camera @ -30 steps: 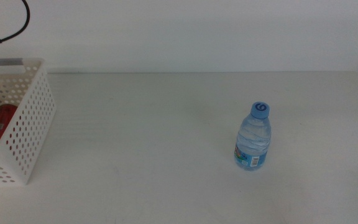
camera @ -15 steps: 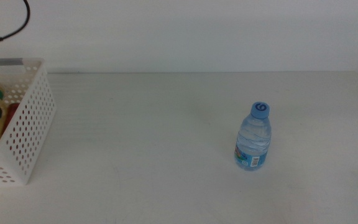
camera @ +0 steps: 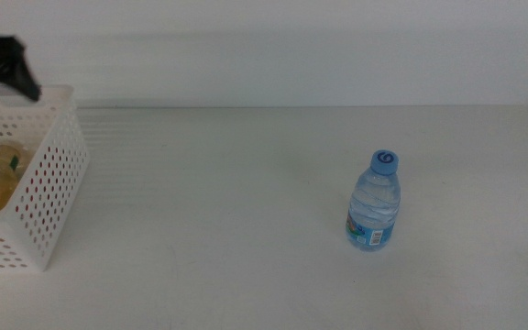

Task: Use arms to grab the bottles and put them into the dustbin to the left of the table.

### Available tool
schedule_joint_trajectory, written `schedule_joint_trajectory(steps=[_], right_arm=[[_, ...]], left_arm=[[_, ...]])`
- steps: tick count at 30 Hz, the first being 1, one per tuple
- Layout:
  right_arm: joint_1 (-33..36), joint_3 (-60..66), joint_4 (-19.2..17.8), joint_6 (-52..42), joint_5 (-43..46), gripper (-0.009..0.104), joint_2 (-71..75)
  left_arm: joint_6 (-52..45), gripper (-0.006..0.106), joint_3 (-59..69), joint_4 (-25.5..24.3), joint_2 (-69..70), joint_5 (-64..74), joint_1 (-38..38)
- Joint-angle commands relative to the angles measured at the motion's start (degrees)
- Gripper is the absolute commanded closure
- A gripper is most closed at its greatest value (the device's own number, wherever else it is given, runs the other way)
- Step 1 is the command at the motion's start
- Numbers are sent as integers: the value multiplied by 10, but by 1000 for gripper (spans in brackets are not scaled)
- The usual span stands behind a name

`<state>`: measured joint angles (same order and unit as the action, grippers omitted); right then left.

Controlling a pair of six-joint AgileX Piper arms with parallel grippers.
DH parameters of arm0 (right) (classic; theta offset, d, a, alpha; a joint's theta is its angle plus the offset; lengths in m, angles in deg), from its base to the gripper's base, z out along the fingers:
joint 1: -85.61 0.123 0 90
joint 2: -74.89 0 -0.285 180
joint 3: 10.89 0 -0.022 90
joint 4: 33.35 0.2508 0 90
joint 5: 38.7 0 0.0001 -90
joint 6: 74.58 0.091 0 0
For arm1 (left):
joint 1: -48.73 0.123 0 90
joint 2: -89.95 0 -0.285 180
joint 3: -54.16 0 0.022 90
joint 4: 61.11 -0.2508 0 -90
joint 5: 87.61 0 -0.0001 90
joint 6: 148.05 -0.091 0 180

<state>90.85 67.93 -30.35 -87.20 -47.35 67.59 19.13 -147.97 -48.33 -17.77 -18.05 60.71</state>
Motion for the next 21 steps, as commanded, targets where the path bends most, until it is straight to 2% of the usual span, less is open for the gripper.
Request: schedule_joint_trajectory(steps=[1,8,16,21], right_arm=[[-3,-4,-6,-3,43,27,16],[-3,-4,-6,-3,43,27,16],[-3,-4,-6,-3,43,27,16],[-3,-4,-6,-3,43,27,16]], left_arm=[[6,10,-19,13,59,-30,-42],[-5,10,23,24,147,-106,-165],[-34,10,221,23,280,-305,-295],[-51,10,367,39,336,-452,-373]])
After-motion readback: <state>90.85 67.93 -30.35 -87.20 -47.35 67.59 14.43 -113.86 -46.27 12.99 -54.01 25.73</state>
